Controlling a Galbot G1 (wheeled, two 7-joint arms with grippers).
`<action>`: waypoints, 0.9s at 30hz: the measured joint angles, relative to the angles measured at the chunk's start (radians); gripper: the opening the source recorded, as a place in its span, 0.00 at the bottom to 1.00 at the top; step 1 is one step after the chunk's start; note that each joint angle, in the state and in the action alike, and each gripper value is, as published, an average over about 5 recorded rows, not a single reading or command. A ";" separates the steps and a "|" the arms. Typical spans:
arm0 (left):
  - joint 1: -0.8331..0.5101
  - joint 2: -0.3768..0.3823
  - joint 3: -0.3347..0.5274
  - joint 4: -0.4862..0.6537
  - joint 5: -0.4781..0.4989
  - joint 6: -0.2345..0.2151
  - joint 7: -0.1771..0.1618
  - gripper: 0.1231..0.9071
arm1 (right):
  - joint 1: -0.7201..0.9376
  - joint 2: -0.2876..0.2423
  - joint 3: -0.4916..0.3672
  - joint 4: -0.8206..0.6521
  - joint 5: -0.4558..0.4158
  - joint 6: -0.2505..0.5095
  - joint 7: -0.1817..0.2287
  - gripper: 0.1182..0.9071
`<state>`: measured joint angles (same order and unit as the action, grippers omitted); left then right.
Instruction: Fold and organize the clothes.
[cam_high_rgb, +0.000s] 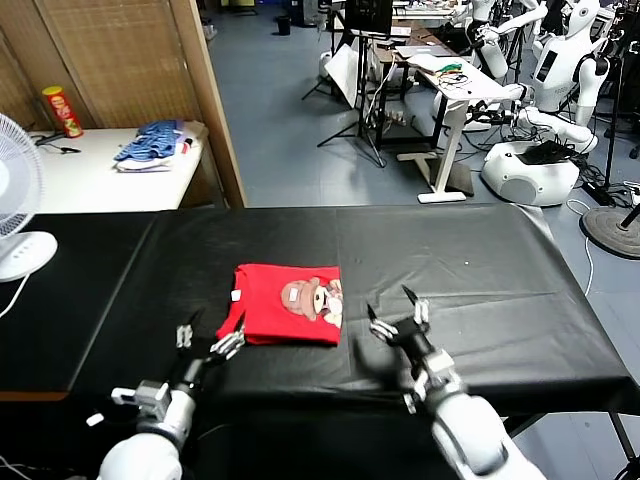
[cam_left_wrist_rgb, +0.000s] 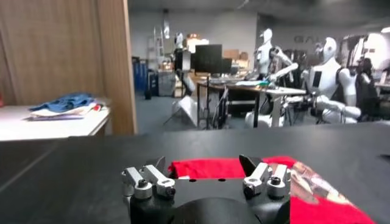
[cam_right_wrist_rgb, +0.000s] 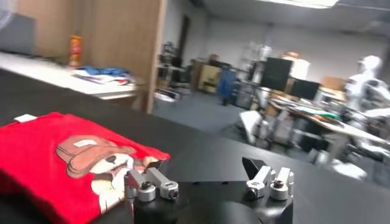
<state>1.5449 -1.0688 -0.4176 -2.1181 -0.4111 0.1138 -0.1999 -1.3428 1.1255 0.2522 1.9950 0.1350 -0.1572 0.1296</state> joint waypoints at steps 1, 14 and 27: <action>0.016 0.003 -0.004 -0.011 -0.001 0.005 -0.006 0.86 | -0.045 0.001 0.016 0.028 -0.002 0.005 0.015 0.86; 0.309 0.023 -0.141 -0.129 -0.070 0.016 -0.029 0.86 | -0.547 0.039 0.093 0.352 -0.031 0.006 0.210 0.86; 0.427 -0.004 -0.205 -0.167 -0.071 0.024 -0.022 0.86 | -0.724 0.042 0.101 0.434 -0.006 -0.039 0.254 0.86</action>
<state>1.9724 -1.0727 -0.6228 -2.2846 -0.4822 0.1374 -0.2216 -2.0672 1.1677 0.3530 2.4286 0.1289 -0.1966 0.3833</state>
